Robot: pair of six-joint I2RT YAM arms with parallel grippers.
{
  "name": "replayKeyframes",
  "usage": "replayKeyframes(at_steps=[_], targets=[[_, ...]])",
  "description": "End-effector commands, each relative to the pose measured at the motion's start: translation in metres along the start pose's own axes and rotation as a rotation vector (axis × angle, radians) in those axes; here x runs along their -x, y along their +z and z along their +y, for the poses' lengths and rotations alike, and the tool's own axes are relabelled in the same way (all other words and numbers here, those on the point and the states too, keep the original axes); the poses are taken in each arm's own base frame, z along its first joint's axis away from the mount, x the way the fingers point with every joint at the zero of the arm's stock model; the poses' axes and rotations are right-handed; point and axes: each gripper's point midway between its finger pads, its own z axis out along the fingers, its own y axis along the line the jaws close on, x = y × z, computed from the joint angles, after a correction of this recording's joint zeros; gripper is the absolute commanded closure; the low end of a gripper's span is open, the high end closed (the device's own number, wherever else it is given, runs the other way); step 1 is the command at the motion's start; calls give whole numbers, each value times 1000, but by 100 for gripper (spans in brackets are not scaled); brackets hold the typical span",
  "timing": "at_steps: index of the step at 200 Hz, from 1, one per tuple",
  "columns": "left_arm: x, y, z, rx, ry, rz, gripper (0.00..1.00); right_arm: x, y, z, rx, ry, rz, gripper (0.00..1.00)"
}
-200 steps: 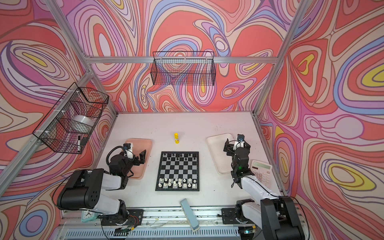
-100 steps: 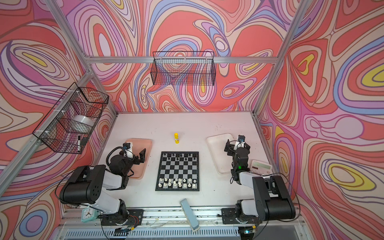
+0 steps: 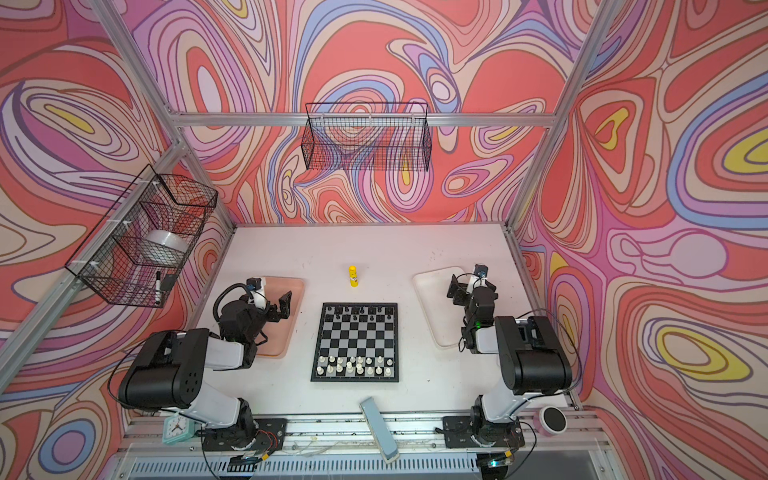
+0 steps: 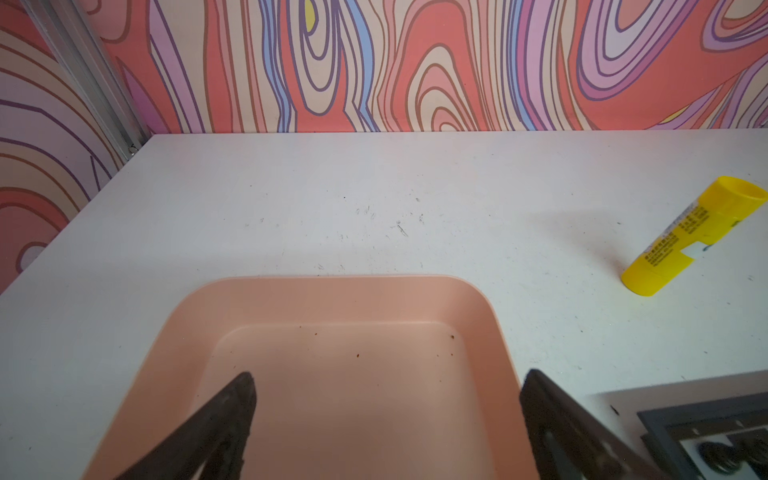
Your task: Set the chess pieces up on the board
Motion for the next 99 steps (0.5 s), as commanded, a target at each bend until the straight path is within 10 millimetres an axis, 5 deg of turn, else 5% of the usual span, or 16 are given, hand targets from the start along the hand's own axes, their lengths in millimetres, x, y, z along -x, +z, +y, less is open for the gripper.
replayKeyframes(at_steps=[1, 99], targets=[[4, 2, 1, -4, -13, 3, 0, -11, 15, 7, 45, -10, 65, 2], [3, 9, 5, 15, -31, 47, 0, -19, 14, 19, 122, -37, 75, 1]])
